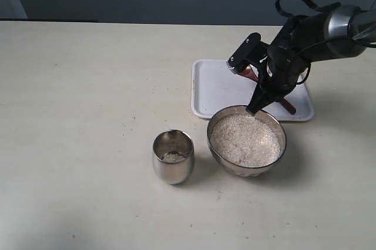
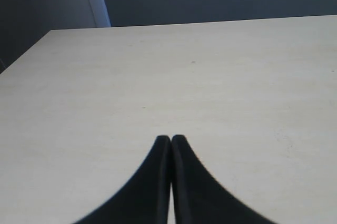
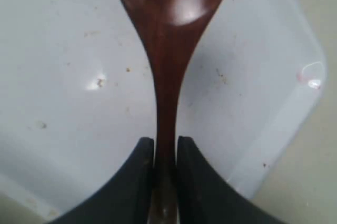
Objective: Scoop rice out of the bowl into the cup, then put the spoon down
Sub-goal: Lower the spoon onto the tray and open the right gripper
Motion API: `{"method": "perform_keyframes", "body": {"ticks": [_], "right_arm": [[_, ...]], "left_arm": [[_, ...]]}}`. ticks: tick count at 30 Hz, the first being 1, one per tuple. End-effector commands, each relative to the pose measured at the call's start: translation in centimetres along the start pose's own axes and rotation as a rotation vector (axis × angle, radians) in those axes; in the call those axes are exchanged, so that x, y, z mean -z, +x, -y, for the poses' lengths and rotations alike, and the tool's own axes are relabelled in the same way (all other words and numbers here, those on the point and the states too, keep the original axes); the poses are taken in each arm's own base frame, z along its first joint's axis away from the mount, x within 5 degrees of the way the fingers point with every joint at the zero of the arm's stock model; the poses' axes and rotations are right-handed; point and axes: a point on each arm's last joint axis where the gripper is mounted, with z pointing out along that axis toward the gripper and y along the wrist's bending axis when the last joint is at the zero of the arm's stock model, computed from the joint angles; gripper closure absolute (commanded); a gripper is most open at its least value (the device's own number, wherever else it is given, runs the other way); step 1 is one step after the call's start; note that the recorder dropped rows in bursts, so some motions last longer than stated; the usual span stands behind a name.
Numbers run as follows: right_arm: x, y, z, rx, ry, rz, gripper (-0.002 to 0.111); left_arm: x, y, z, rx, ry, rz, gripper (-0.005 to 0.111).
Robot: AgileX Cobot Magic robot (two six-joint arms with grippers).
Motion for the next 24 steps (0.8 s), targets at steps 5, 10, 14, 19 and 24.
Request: {"method": "perform_keyframes", "body": {"ticks": [5,10,14,19,24], "right_arm": [[0.1,0.2,0.3,-0.018,0.005,-0.012,0.109],[0.3,0.2,0.4,-0.020,0.008,-0.011,0.109],[0.9,0.0,0.7,-0.026,0.014,0.003,0.109],[1.3,0.0,0.8,-0.041,0.014,0.010,0.109],[1.3,0.0,0.7,-0.063,0.000,0.010,0.095]], "left_arm": [[0.1,-0.4,0.0,-0.008,0.009,0.019,0.106],[0.1,-0.4,0.0,-0.008,0.009,0.019,0.106],[0.1,-0.4,0.0,-0.008,0.009,0.019,0.106],[0.1,-0.4,0.0,-0.008,0.009,0.019,0.106],[0.1,-0.4,0.0,-0.008,0.009,0.019,0.106]]}}
